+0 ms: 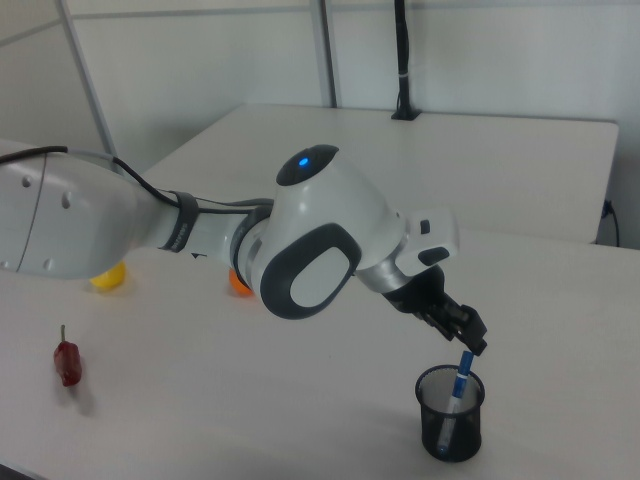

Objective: Take marker pen
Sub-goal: 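Close the gripper on the marker's cap end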

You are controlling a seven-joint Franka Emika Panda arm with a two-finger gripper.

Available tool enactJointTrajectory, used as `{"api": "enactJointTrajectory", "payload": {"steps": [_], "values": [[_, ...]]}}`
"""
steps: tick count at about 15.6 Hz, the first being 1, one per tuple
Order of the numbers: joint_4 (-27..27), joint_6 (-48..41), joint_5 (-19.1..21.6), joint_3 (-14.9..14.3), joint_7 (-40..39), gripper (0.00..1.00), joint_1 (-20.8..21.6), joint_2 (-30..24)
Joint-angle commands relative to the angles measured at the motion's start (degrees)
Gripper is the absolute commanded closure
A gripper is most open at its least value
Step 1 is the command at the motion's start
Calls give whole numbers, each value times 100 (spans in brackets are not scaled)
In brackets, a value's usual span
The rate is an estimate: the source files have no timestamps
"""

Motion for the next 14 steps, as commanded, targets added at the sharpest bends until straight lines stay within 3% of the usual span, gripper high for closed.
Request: {"api": "enactJointTrajectory", "payload": {"steps": [1,7,9,11,14], "values": [[-94,279,-58,-43,-91,45,-23,176],[-94,323,-58,-25,-91,47,-23,309],[-94,314,-58,-16,-91,53,-23,318],[-94,314,-58,-8,-91,64,-23,318],[-155,297,-50,19,-74,98,-23,318]]}}
